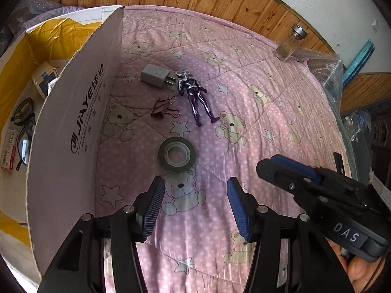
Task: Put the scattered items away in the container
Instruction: 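Grasp the green tape roll with the left tool while the right tool grasps the purple figure, then carry the tape roll and purple figure with both tools over the white box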
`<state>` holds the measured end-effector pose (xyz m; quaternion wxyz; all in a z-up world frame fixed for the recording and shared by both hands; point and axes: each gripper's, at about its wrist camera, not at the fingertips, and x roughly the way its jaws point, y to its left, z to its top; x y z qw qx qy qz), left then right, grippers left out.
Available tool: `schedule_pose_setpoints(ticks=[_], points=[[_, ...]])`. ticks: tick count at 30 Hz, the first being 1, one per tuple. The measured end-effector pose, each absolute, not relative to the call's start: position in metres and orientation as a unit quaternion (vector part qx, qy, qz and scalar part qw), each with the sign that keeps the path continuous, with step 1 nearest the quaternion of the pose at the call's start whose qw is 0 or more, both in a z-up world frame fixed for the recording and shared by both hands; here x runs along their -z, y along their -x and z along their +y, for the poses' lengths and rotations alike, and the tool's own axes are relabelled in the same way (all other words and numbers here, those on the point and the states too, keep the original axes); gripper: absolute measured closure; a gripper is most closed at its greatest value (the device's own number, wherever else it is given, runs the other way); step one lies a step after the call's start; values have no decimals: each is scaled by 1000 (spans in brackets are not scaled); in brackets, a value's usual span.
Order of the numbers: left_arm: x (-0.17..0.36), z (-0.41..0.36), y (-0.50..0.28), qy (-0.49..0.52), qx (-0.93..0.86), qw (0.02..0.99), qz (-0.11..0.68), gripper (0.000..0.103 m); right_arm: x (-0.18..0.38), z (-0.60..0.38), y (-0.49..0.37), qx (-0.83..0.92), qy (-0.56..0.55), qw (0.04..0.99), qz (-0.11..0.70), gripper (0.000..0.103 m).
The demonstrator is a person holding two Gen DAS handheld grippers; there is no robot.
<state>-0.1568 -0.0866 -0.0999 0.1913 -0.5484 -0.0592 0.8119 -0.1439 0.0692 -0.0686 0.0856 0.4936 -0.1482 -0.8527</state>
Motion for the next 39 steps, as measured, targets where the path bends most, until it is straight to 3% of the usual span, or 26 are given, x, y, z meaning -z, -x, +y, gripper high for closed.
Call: schedule_pose_setpoints(ticks=[8, 20, 22, 23, 24, 39], points=[[132, -76, 186, 553, -815, 166, -49, 44, 90, 61, 217, 846, -517, 96, -86, 68], [156, -53, 198, 510, -845, 154, 34, 43, 138, 42, 293, 824, -549, 139, -15, 62], [157, -49, 192, 496, -853, 151, 60, 47, 140, 40, 294, 826, -546, 141, -5, 66], [157, -49, 189, 489, -857, 153, 64, 53, 141, 39, 293, 828, -544, 135, 9, 76], [156, -50, 186, 483, -859, 155, 66, 55, 141, 38, 292, 830, -541, 135, 19, 76], [116, -82, 170, 468, -859, 207, -24, 55, 102, 76, 255, 845, -511, 118, -103, 76]])
